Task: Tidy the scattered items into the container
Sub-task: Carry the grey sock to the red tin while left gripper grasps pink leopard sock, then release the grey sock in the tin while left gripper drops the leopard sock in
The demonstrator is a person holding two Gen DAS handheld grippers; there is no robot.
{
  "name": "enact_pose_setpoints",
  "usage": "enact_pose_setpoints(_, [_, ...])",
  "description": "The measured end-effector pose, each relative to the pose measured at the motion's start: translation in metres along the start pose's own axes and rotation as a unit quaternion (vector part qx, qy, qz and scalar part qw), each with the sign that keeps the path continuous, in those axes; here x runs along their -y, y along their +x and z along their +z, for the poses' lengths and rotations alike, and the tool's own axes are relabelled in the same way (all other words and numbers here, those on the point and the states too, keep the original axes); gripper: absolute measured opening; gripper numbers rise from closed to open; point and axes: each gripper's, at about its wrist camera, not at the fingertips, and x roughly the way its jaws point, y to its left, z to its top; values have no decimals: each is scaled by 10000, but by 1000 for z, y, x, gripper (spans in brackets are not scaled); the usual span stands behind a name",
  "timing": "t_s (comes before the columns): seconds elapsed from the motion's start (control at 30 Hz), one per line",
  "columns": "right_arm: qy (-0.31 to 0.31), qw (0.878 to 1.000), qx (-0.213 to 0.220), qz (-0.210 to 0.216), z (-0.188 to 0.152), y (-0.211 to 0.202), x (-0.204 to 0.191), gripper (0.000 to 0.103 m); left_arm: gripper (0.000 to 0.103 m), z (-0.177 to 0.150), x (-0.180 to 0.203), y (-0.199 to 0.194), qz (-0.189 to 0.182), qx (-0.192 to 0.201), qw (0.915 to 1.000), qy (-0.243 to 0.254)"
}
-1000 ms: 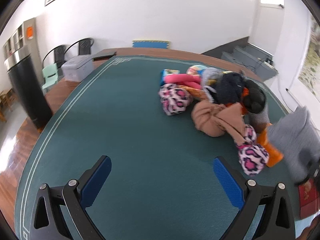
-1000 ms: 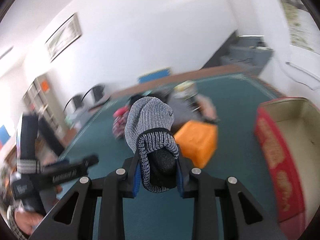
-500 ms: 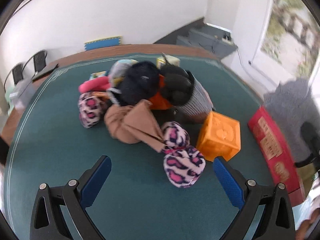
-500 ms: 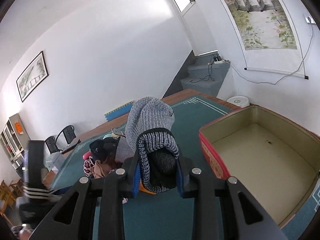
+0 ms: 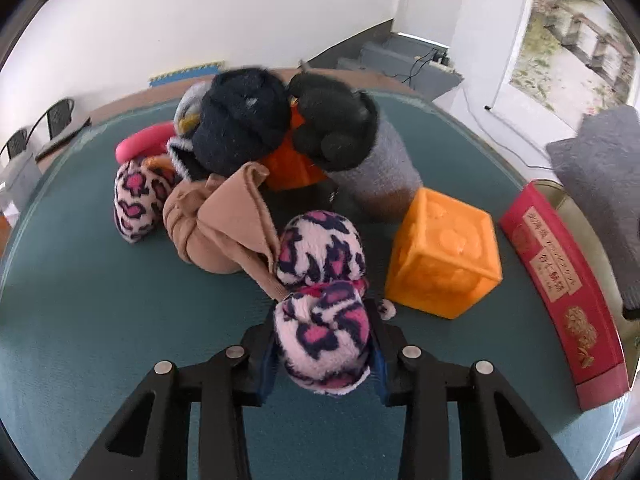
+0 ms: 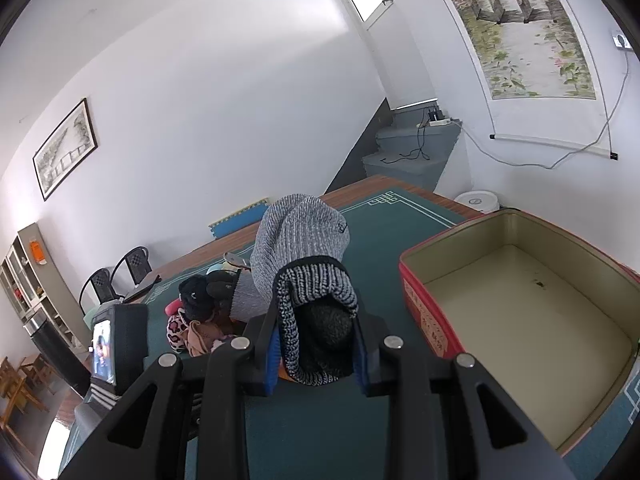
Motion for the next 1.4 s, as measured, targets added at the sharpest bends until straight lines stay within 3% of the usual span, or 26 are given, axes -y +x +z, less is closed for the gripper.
enact_pose_setpoints(0.1, [72, 9999, 99, -118, 2, -4, 4, 32, 38, 0, 8, -17, -32, 287, 9994, 167])
enact_pose_setpoints(0.3, [416, 9933, 479, -971, 9, -17, 28, 33, 38, 0, 18, -51, -172, 775, 9962, 351])
enact_pose_setpoints(0.47, [704, 9808, 755, -1655, 15, -27, 48, 33, 38, 5, 17, -55, -325, 809, 9955, 379])
enact_pose_setpoints(0.63, [1044, 9717, 577, -2041, 17, -25, 72, 38, 38, 3, 23, -58, -415, 811, 9950, 401])
enact_pose_setpoints(0.83, [1273, 9675, 505, -2125, 17, -28, 87, 40, 38, 0, 28, -56, -416, 784, 9950, 454])
enact_pose_setpoints(1.0, [1362, 9653, 630, -2138, 18, -37, 94, 51, 38, -5, 36, -53, -453, 793, 9944, 529])
enact_pose_setpoints(1.4, [1462, 9554, 725, -2462, 21, -48, 124, 52, 38, -8, 72, -48, -769, 474, 9928, 789])
